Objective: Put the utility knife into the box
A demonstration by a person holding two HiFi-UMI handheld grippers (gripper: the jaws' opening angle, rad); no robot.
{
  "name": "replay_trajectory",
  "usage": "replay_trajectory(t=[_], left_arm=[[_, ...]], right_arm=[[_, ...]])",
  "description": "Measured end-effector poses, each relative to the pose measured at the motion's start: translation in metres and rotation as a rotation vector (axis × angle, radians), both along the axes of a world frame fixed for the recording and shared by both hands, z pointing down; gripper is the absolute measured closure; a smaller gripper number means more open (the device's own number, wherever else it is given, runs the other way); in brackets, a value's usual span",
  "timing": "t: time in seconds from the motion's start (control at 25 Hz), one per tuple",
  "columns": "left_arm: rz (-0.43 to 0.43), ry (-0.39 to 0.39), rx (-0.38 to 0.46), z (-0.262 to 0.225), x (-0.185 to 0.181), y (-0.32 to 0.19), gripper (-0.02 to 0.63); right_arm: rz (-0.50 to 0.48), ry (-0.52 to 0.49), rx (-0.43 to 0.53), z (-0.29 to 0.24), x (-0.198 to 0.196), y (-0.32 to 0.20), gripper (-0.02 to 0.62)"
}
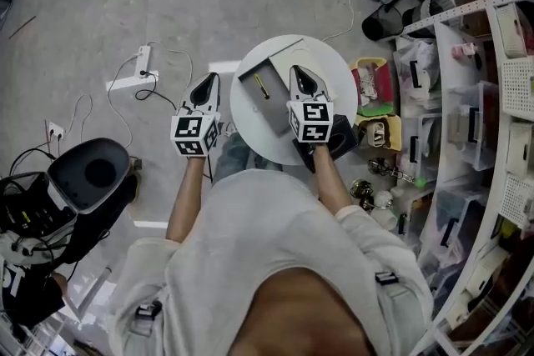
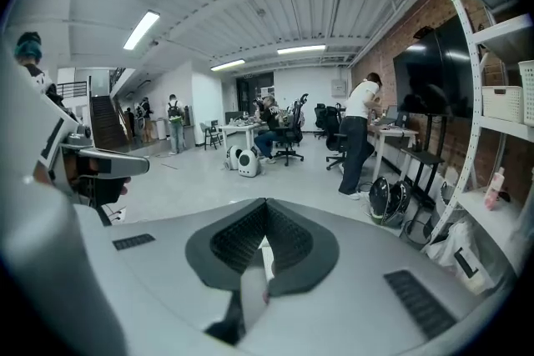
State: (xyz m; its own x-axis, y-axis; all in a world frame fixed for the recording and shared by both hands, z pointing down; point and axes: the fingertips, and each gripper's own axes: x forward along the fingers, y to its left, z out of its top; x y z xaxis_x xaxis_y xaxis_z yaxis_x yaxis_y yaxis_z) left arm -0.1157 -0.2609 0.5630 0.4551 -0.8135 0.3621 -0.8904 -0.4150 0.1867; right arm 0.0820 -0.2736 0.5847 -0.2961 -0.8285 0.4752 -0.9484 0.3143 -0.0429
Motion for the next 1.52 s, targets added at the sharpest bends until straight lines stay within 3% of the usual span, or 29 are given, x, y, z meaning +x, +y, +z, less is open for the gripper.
replay_trajectory(t=[0.76, 1.52], left_arm=[[-0.003, -0.025, 0.197, -0.077, 0.008, -0.043, 0.586], [-0.010, -0.037, 0.252, -0.098, 0.013, -0.042, 0.586]], right_arm=[[0.007, -0.001, 0.198, -0.081, 0.024, -0.024, 0.565], [0.007, -0.013, 0.239, -0.095, 0.024, -0.026, 0.566]])
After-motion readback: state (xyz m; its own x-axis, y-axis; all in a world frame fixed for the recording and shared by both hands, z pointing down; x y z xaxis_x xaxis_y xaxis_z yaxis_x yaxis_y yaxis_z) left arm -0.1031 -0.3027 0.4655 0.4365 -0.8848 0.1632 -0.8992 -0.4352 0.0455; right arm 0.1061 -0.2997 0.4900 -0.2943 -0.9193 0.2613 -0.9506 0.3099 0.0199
